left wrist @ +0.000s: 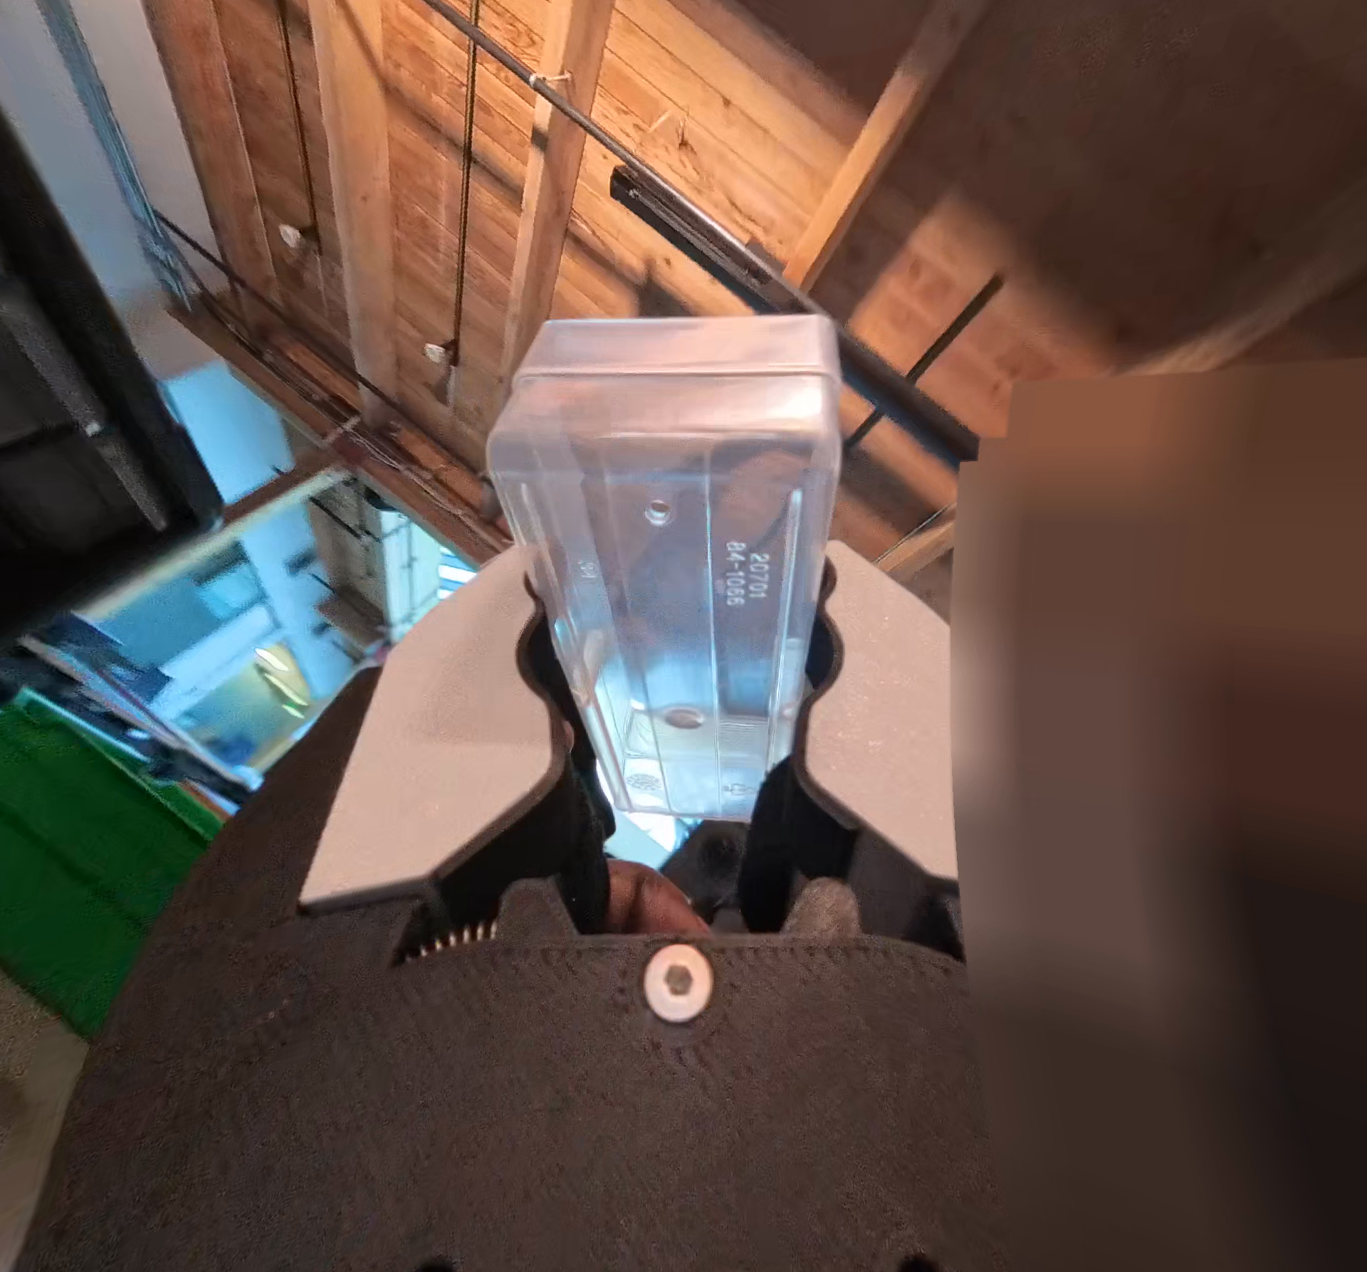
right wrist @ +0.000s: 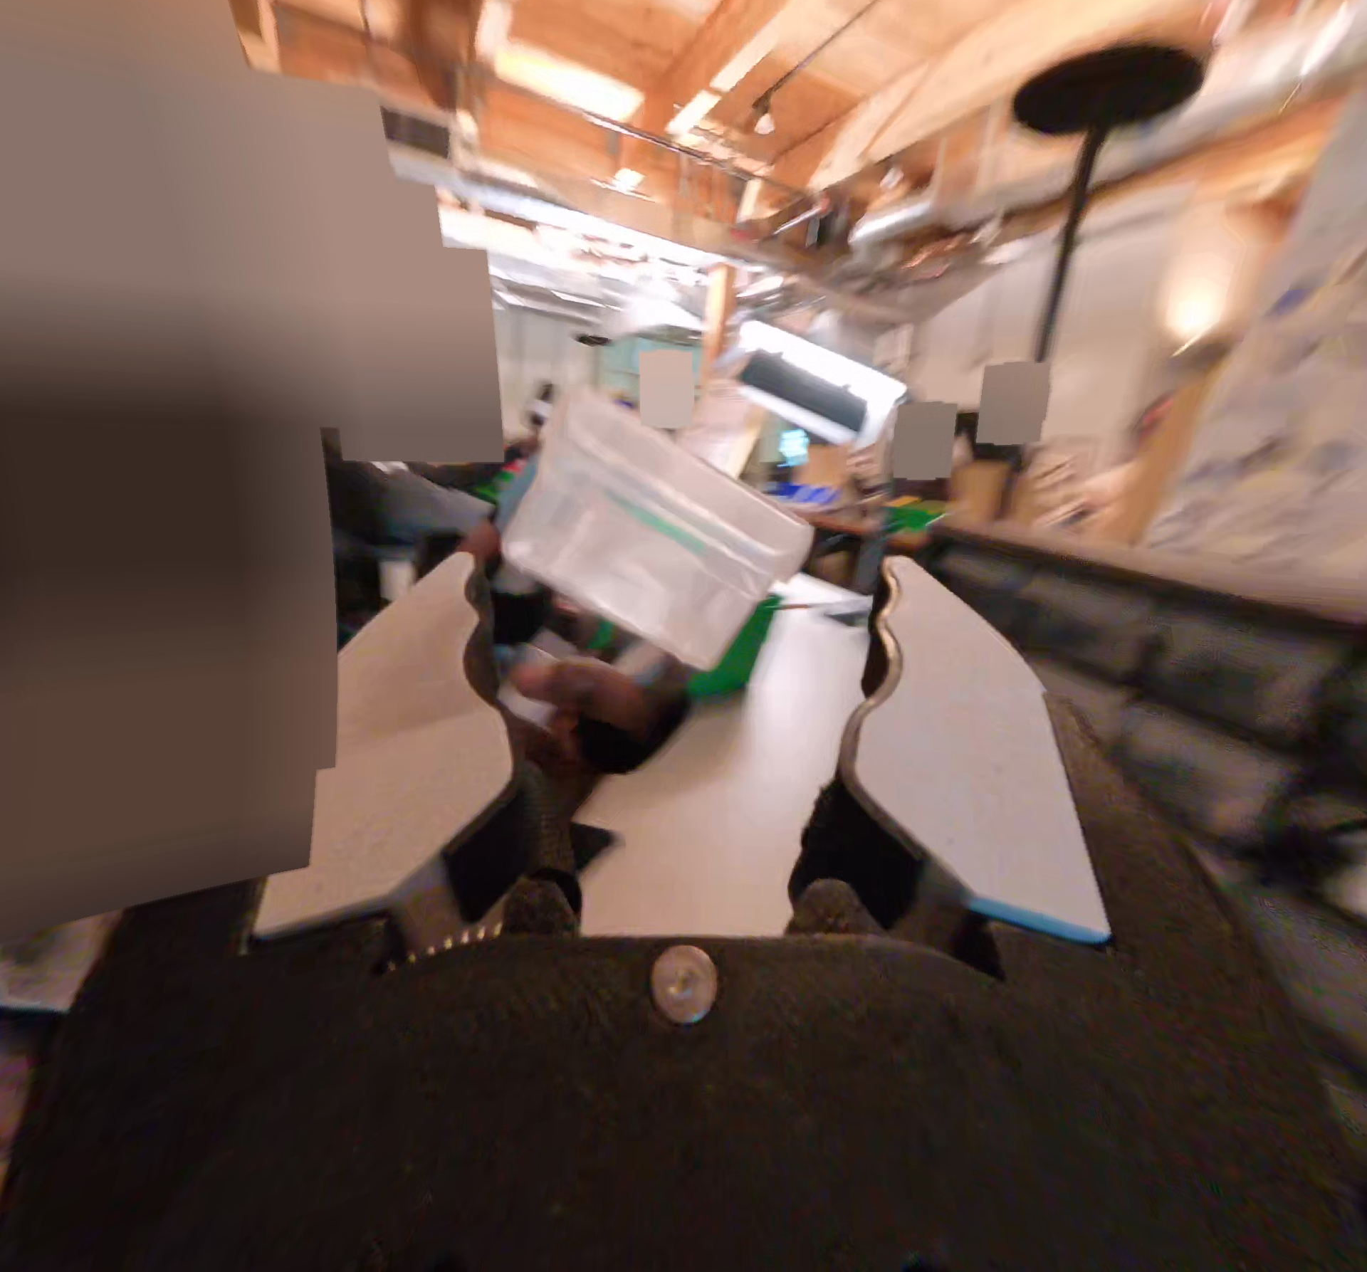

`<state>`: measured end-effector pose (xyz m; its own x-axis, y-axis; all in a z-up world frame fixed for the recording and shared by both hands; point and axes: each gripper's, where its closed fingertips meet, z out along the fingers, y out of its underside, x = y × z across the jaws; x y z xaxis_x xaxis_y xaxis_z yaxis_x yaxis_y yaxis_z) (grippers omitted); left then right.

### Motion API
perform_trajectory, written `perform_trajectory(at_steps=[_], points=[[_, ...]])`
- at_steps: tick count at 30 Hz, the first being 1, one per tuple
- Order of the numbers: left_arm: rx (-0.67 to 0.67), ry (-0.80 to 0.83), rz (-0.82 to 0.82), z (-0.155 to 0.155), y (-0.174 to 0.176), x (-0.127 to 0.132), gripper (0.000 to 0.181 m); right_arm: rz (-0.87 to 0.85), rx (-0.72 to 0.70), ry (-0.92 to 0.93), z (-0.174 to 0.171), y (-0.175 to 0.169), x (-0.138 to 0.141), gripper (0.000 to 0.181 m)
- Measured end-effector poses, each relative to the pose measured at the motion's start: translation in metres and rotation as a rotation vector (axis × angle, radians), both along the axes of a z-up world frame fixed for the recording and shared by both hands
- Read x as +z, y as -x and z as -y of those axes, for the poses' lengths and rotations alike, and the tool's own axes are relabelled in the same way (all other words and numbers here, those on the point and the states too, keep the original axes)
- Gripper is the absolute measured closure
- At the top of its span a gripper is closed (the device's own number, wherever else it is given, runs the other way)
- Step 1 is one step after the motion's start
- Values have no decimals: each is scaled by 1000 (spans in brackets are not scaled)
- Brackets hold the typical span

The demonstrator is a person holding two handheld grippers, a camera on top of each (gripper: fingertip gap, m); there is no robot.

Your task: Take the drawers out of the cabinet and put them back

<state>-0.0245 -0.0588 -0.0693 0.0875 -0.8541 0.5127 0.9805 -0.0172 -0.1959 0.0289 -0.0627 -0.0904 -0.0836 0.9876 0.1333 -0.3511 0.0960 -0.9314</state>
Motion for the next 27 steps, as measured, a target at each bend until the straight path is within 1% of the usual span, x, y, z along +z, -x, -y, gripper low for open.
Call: perform_trajectory(at_steps=[2,4,5,6,7,9,11,14,16,19,21,23,24,26,27], points=[[-65,24,46,-5,4,-4,113,-6,-240,-373,-6,-4,-3,80],[-115,32,73,-8,3,-8,113,-9,-481,-790,-7,-6,-2,86],[-129,32,87,-9,3,-9,113,-4,-558,-961,-6,-6,-2,93],[-137,31,95,-10,2,-11,113,12,-597,-1066,-4,-4,-3,99],[-145,33,97,-11,1,-12,114,25,-606,-1110,-3,-2,-3,106],[-165,26,91,-11,-2,-13,114,-3,-598,-1102,0,-4,3,119],[-175,22,82,-10,-3,-12,114,-9,-586,-1101,2,-7,5,127],[-185,13,71,-9,-2,-11,114,-6,-590,-1134,5,-7,4,130],[-178,24,59,-10,-1,-12,114,16,-586,-1124,5,-7,3,132],[-178,90,-18,-18,-5,-14,113,50,-599,-1103,-3,-9,2,133],[-137,182,-169,-27,-8,-18,109,81,-649,-1104,-15,-15,2,133],[-20,299,-397,-36,-4,-26,108,121,-749,-1129,-34,-25,5,134],[79,366,-549,-41,4,-31,107,155,-807,-1145,-46,-32,5,134],[346,524,-912,-55,32,-39,108,236,-944,-1199,-74,-46,3,134],[483,588,-1098,-62,48,-38,108,279,-1018,-1246,-87,-52,1,134]])
